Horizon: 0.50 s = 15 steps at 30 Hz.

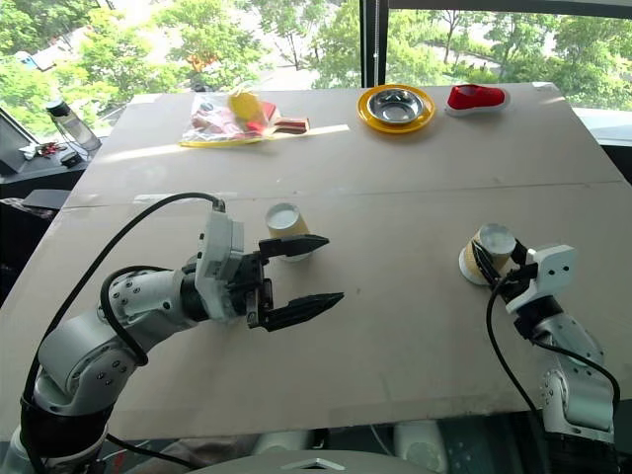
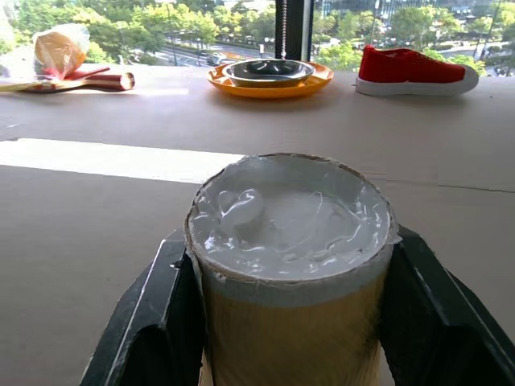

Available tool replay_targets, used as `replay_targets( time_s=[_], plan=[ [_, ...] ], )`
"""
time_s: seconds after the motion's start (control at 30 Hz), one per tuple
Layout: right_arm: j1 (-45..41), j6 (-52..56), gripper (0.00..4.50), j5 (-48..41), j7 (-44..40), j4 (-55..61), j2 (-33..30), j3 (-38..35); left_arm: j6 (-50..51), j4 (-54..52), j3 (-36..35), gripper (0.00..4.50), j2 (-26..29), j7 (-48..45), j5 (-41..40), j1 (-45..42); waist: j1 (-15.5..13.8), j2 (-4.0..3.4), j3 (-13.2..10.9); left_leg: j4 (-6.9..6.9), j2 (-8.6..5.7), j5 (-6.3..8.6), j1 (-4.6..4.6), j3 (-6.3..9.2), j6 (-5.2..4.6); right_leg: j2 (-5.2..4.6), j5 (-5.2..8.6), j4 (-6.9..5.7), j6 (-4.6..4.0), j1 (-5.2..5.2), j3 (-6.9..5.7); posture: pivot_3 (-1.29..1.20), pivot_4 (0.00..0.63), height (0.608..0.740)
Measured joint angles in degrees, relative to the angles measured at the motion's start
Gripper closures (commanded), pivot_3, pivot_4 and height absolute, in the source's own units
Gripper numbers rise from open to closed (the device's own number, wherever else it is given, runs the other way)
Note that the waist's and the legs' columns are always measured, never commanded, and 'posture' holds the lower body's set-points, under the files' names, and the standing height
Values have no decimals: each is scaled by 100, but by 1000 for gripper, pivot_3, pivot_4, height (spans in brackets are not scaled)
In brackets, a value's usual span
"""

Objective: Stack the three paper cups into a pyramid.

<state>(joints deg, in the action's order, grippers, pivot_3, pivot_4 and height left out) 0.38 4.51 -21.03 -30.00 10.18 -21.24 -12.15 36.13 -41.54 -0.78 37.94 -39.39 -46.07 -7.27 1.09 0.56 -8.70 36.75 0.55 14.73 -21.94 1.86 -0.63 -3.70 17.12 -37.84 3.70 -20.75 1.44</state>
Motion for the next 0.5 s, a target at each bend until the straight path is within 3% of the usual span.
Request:
replay_targets(
  time_s=[0.23,0.5],
  plan=[
    [-1520,123,2468,485,-91,-673,398,1143,210,-453,-204,0,-485,1535,261,532,-43,5,-3,2,0,-1,-5,10,2,0,-1,0,1,-4,-8,0,150,740],
    [-2499,143,2468,736,-146,-1743,798,1548,309,-799,-196,0,-738,2332,509,753,-33,6,-4,2,-4,-2,-8,9,4,-1,-1,1,1,-6,-5,0,150,740]
  ],
)
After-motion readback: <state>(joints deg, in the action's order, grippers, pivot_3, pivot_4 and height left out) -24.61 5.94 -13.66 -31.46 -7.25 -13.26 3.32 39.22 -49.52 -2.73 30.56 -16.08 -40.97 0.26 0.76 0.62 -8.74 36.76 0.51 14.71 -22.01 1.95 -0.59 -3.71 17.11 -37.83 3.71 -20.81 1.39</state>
